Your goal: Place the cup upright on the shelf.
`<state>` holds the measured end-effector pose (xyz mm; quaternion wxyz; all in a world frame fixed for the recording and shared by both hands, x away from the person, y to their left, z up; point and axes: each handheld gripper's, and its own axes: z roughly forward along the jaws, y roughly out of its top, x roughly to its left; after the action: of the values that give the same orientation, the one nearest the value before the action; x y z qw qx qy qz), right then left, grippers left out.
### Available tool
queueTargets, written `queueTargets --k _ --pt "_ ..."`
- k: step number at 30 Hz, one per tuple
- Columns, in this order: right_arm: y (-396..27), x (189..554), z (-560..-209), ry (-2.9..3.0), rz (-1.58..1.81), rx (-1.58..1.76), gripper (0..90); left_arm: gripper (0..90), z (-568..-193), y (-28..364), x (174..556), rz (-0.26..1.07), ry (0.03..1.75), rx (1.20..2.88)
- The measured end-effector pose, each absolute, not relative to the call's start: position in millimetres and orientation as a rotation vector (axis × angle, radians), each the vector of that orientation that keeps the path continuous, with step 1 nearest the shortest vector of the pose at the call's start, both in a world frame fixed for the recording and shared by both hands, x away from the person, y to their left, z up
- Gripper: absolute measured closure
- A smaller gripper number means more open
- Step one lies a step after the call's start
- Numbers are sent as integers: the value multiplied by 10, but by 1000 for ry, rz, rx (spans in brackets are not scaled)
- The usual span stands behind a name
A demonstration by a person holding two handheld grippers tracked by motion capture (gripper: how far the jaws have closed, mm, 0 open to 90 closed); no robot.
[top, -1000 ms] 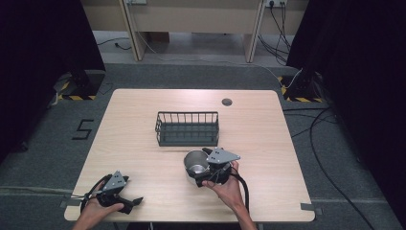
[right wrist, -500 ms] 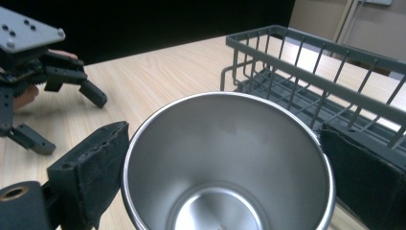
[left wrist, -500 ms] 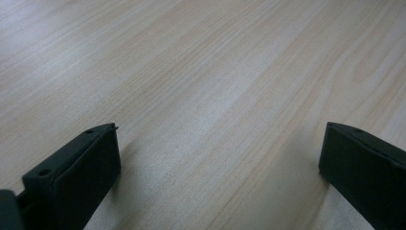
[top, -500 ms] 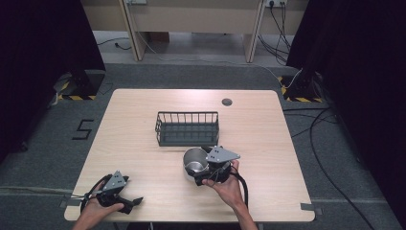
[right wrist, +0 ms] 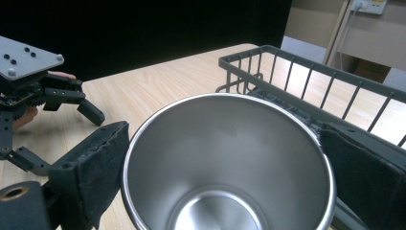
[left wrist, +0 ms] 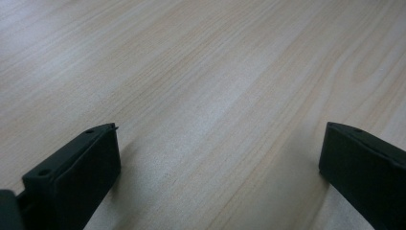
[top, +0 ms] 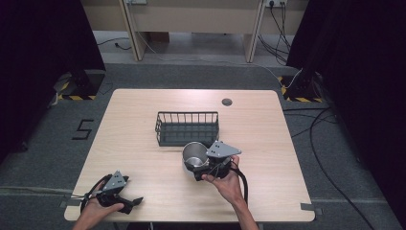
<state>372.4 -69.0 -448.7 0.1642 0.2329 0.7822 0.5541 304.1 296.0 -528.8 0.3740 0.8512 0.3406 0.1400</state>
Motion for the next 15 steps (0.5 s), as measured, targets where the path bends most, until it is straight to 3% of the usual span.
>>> queueTargets --k 15 --pt "-664 3825 -4256 2221 1588 649 62 0 -5288 2960 3042 358 871 2181"
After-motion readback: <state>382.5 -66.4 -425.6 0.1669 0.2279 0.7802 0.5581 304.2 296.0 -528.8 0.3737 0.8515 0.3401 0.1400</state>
